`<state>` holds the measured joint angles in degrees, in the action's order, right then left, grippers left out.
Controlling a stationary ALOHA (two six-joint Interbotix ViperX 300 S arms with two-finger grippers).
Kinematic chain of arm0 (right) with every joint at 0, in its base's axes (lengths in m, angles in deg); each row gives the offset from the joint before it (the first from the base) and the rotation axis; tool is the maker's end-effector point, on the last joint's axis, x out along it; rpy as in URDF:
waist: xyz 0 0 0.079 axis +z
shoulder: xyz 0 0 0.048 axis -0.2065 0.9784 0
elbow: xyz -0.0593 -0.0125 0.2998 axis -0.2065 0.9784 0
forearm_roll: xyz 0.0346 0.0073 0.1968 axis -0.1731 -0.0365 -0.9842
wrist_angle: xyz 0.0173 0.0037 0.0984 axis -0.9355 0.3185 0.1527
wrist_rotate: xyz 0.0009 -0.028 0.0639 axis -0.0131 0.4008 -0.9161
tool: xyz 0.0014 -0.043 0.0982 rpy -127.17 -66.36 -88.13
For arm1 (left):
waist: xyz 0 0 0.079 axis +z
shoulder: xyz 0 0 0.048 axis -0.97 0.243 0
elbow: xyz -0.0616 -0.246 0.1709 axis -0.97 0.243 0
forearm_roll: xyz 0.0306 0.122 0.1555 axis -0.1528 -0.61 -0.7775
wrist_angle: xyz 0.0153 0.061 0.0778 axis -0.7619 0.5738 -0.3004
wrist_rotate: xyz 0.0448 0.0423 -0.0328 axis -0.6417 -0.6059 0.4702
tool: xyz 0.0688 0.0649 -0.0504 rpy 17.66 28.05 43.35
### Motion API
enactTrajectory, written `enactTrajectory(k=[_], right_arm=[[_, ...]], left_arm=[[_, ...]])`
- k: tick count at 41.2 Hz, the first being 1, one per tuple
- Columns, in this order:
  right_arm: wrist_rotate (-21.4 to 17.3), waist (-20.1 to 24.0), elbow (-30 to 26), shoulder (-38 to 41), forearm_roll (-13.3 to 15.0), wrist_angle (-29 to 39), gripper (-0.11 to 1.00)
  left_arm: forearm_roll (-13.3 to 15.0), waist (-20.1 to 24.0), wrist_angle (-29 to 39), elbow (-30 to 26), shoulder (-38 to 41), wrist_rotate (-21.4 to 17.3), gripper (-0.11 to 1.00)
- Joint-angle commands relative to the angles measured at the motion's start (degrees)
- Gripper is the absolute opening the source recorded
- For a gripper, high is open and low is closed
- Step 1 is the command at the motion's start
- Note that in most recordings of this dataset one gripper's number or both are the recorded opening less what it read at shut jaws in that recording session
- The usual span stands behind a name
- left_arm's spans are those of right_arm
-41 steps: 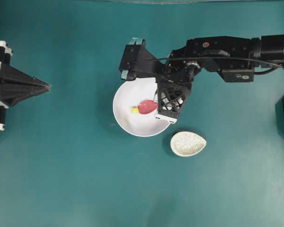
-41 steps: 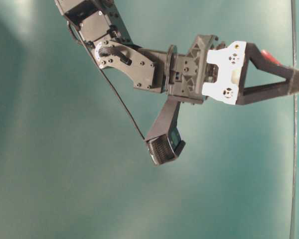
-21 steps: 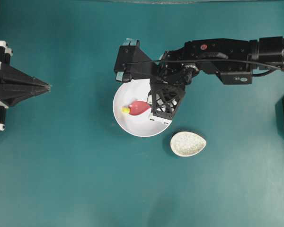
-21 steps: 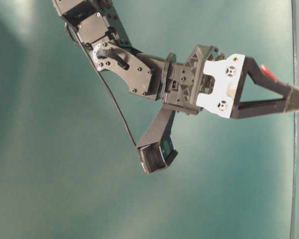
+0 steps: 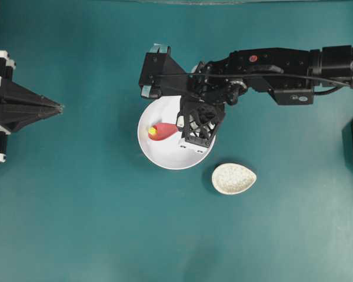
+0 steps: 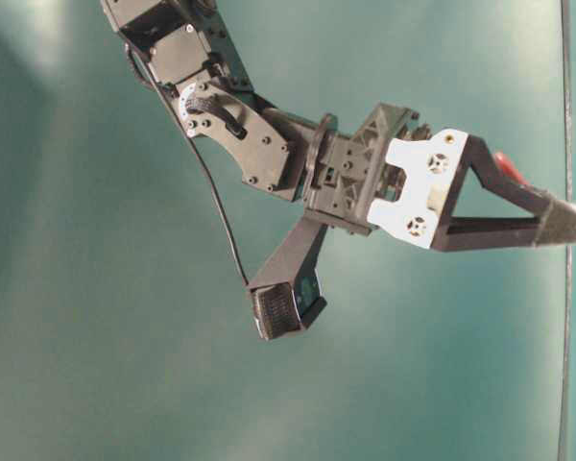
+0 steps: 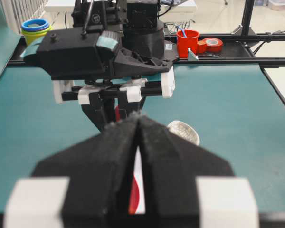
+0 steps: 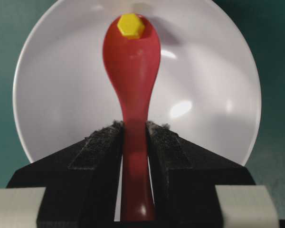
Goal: Scoop the yellow hexagonal prism block from the bowl with a spoon using the right arm.
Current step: 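Push the spoon under the yellow hexagonal block inside the bowl, then raise the spoon carrying the yellow block up out of the bowl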
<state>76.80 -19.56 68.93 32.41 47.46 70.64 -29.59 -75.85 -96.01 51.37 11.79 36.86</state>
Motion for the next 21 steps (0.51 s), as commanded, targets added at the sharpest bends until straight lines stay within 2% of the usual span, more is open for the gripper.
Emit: enactTrajectory(k=[1, 11, 21], right_arm=[[-0.18, 0.09, -1.41, -2.37, 0.09, -0.35, 0.23], [-0.53, 0.09, 0.0, -4.75, 0.09, -0.88, 0.23], [-0.35, 0.18, 3.78, -9.14, 0.09, -6.33, 0.23]], left_arm=[[-0.09, 0.0, -0.35, -1.23, 0.53, -0.09, 0.0], [-0.09, 0.0, -0.35, -1.23, 0.44, -0.09, 0.0], [-0.09, 0.09, -0.26, -1.23, 0.53, -0.09, 0.0]])
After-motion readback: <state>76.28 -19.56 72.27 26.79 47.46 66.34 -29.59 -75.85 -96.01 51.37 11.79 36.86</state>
